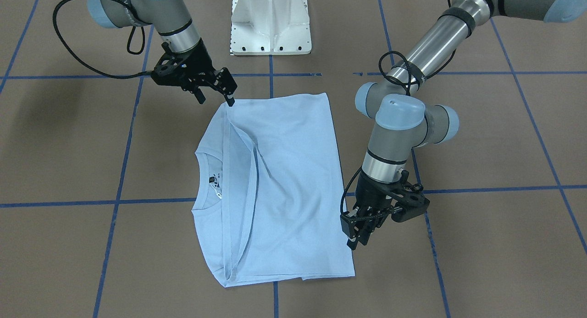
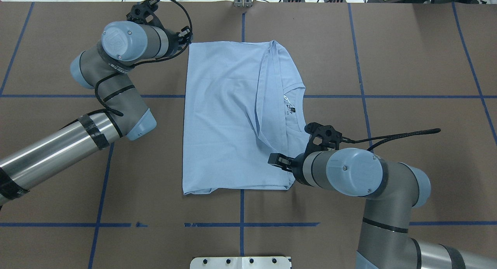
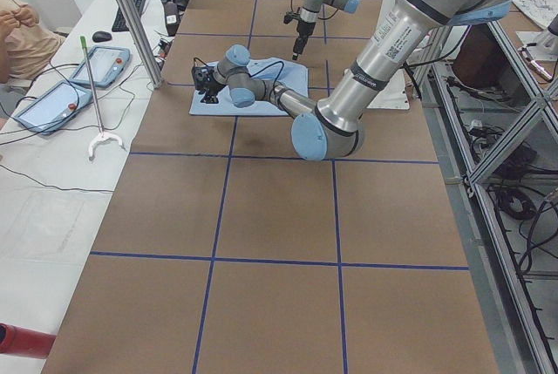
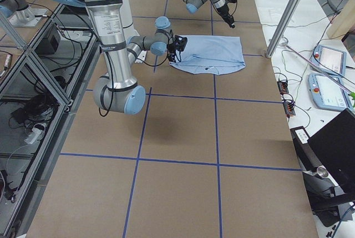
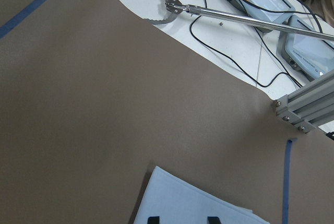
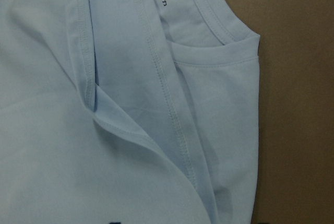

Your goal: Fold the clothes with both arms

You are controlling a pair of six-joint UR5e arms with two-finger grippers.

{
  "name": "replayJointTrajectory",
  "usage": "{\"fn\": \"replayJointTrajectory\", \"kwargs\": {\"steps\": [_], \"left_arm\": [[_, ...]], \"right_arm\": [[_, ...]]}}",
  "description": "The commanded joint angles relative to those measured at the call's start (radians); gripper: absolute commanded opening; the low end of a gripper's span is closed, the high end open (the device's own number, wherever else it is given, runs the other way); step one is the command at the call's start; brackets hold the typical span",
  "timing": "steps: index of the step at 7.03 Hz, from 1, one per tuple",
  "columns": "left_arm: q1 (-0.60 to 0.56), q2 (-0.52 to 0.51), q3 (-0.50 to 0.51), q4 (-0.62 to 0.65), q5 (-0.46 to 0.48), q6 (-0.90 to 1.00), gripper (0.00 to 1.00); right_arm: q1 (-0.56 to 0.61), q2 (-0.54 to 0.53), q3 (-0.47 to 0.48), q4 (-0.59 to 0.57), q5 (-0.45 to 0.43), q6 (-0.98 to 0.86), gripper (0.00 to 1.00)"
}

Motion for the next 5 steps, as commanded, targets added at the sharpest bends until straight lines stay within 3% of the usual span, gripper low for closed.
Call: {"fn": "replayJointTrajectory", "kwargs": {"steps": [1, 5], "left_arm": [[0.01, 0.008, -0.004, 0.0, 0.0, -0.002, 0.43], [0.02, 0.01, -0.004, -0.001, 0.005, -0.013, 0.43]], "right_arm": [[-0.012, 0.016, -0.053, 0.003, -0.028, -0.063, 0.78], [0.005, 0.066, -0.094, 0.003, -0.033, -0.103, 0.72]]}}
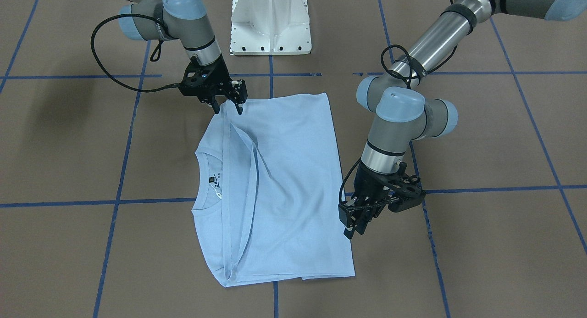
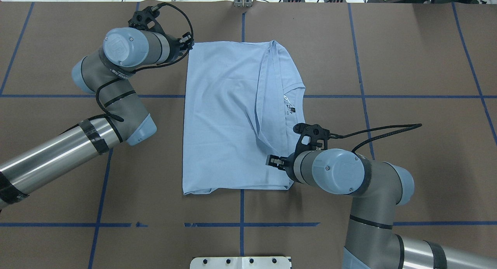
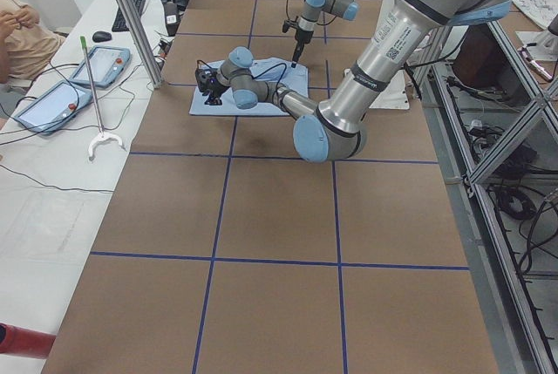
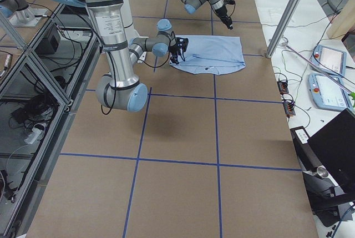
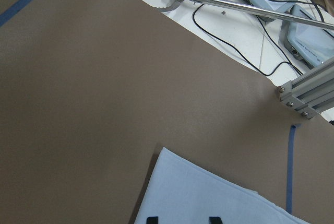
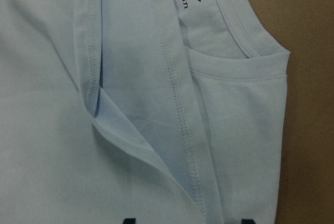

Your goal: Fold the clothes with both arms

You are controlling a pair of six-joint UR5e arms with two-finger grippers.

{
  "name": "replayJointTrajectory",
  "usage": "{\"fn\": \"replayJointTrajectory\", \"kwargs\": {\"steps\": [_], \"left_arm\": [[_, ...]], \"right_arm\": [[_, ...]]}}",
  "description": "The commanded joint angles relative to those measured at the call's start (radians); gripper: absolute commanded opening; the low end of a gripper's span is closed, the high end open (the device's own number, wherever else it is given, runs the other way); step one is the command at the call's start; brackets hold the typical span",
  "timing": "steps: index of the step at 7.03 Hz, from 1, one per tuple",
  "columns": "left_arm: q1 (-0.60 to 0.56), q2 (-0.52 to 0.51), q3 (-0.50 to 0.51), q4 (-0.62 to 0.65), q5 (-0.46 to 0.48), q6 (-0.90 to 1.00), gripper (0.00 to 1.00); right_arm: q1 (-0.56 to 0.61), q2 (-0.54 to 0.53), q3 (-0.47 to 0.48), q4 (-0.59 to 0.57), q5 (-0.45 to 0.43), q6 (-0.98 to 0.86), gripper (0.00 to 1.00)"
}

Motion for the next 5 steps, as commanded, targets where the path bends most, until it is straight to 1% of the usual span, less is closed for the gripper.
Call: {"fn": "replayJointTrajectory", "kwargs": {"steps": [1, 3, 4, 5], "left_arm": [[0.003, 0.005, 0.0, 0.001, 0.002, -0.018, 0.43], [0.006, 0.005, 0.0, -0.001, 0.002, -0.022, 0.43], [0.006, 0.005, 0.0, -0.001, 0.002, -0.027, 0.43], [0.006, 0.005, 0.0, -0.001, 0.002, -0.027, 0.43]], "right_arm": [[0.003, 0.019, -0.023, 0.0, 0.0, -0.007, 0.71], [0.007, 0.019, -0.037, 0.0, 0.0, -0.029, 0.68], [0.007, 0.021, -0.037, 0.0, 0.0, -0.027, 0.62], [0.007, 0.022, -0.037, 0.0, 0.0, -0.027, 0.5]]}}
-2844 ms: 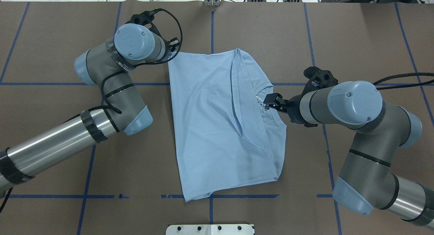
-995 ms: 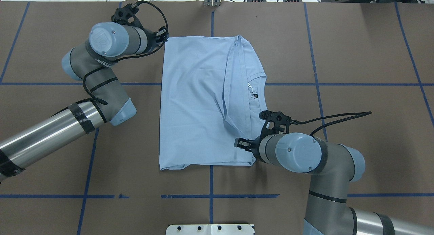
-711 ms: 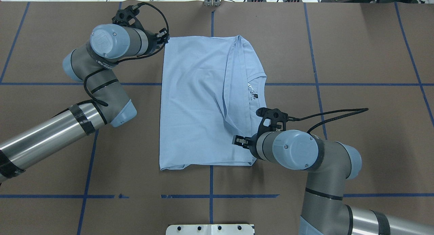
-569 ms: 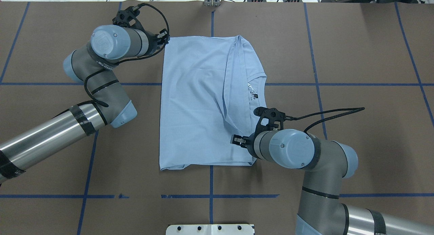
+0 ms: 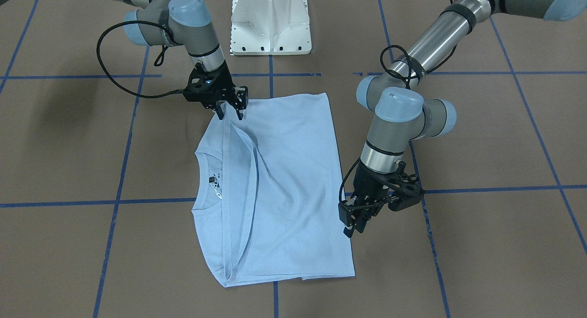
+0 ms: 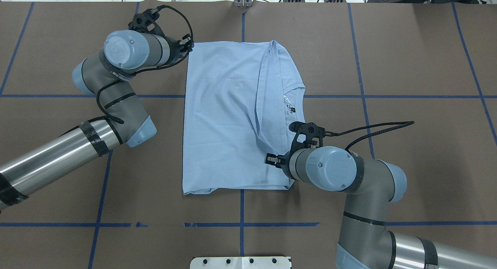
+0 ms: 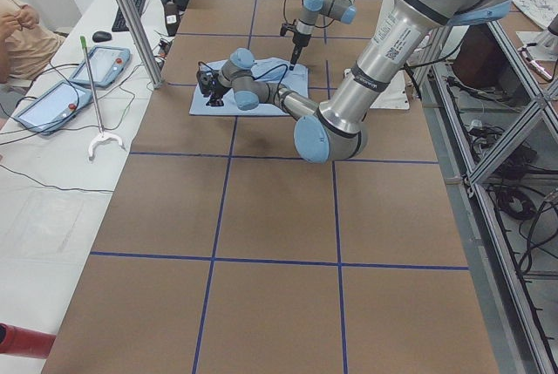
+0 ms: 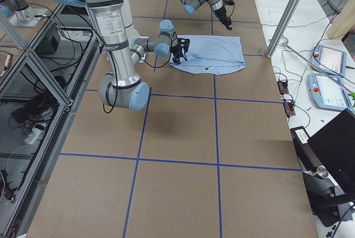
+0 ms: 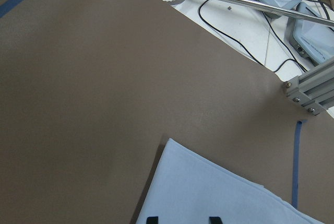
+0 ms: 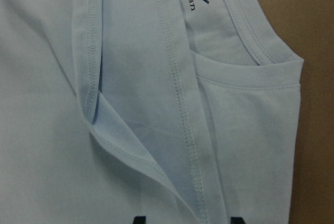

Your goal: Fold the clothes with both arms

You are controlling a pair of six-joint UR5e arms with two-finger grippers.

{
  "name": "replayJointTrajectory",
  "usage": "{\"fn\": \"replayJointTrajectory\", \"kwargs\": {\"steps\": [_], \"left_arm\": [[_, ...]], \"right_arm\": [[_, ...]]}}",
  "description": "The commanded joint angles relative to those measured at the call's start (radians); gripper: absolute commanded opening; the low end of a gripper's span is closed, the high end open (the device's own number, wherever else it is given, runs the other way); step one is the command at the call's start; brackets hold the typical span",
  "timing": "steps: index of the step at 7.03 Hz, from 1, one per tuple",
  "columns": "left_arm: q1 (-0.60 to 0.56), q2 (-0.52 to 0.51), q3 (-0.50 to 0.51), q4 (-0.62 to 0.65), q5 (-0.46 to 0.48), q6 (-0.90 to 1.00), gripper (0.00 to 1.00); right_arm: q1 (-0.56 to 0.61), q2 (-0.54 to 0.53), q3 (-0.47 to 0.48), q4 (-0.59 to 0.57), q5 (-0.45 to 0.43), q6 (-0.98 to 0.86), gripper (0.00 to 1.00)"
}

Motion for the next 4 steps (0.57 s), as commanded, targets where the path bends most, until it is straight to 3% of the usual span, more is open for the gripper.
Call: {"fn": "replayJointTrajectory", "kwargs": {"steps": [1, 2, 3, 4], "left_arm": [[0.0, 0.0, 0.0, 0.0, 0.0, -0.002, 0.43], [0.0, 0.0, 0.0, 0.0, 0.0, -0.002, 0.43], [0.0, 0.0, -0.002, 0.001, 0.0, -0.002, 0.43], [0.0, 0.0, 0.0, 0.001, 0.0, -0.002, 0.43]], "right_arm": [[0.001, 0.002, -0.001, 0.0, 0.0, 0.001, 0.28], [0.001, 0.002, 0.001, 0.0, 0.0, 0.002, 0.06], [0.001, 0.002, -0.001, 0.0, 0.002, 0.001, 0.0], [0.002, 0.0, 0.001, 0.0, 0.002, 0.002, 0.0]]}}
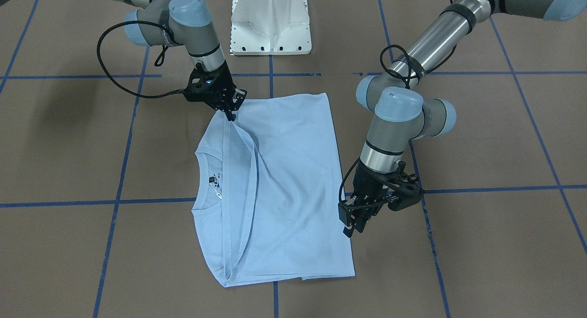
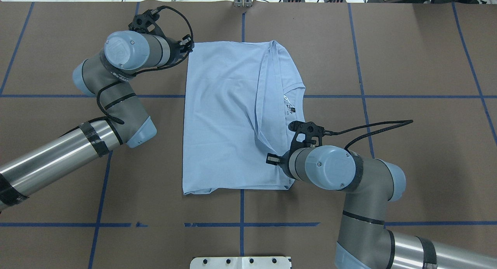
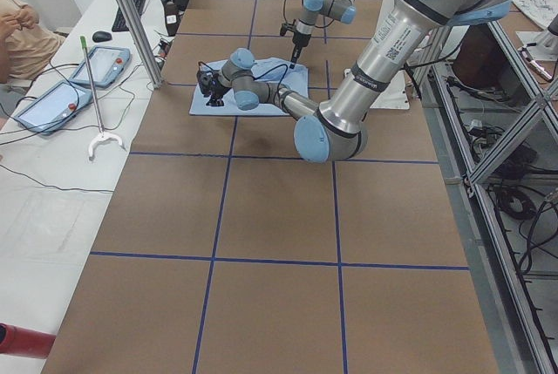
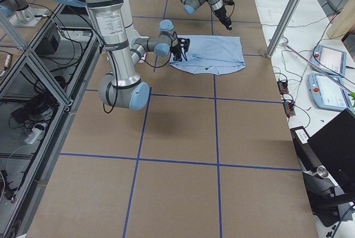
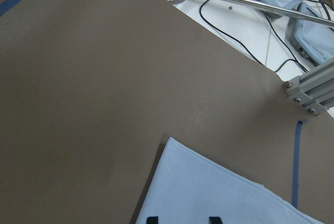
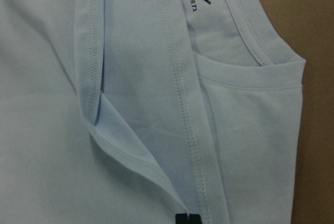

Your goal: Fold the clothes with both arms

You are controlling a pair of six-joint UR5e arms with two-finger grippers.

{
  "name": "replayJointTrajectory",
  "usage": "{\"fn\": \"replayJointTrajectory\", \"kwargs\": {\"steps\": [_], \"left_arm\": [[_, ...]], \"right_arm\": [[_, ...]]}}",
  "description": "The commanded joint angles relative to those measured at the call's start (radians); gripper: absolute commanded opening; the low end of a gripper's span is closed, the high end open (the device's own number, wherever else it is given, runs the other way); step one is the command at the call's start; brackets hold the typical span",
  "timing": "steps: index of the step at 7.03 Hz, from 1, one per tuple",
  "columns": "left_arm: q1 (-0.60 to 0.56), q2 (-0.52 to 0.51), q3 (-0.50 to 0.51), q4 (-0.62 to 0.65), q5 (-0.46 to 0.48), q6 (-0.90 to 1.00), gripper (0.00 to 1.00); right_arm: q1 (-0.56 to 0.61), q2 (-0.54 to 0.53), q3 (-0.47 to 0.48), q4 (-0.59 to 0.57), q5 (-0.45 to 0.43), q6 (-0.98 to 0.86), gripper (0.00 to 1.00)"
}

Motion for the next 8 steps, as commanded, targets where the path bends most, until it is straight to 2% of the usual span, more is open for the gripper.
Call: {"fn": "replayJointTrajectory", "kwargs": {"steps": [1, 4, 8], "left_arm": [[0.0, 0.0, -0.001, 0.001, 0.0, 0.0, 0.43], [0.0, 0.0, -0.001, 0.001, 0.0, -0.002, 0.43], [0.002, 0.0, -0.012, 0.001, 0.0, -0.021, 0.44]], "right_arm": [[0.002, -0.003, 0.007, 0.0, 0.004, 0.001, 0.0], [0.009, -0.024, 0.071, -0.012, 0.008, 0.007, 0.0], [-0.023, -0.112, 0.124, -0.009, -0.001, 0.054, 0.0]]}}
